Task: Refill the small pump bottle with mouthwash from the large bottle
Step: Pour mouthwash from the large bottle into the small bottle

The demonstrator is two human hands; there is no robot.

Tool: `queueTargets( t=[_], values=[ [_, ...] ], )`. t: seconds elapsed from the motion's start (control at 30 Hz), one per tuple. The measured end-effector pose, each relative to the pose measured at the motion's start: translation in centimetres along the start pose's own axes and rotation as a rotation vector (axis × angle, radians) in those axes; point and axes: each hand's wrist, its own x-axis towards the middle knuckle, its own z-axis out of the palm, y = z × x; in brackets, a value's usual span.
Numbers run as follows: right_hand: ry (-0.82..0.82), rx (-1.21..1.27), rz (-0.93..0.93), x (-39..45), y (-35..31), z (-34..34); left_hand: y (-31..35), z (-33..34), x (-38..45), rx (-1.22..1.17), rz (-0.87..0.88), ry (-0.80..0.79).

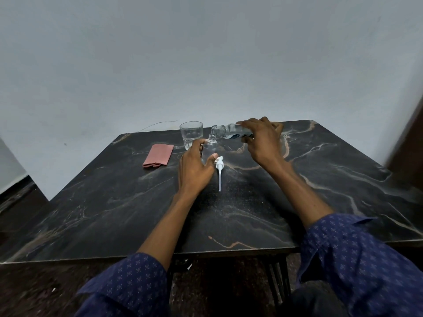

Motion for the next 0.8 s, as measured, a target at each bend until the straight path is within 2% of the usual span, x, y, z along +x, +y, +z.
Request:
queueTargets(
  t=[0.5,0.8],
  values=[
    [-0.130,0.205,0.086,-0.9,-0.4,1.0,-0.5,0.3,0.2,-0.023,-0.016,-0.025],
    [-0.112,0.581,0.390,-0.2,1.0,1.8,-0.9,0.5,0.3,-0.030,-0.003,-0.008]
  ],
)
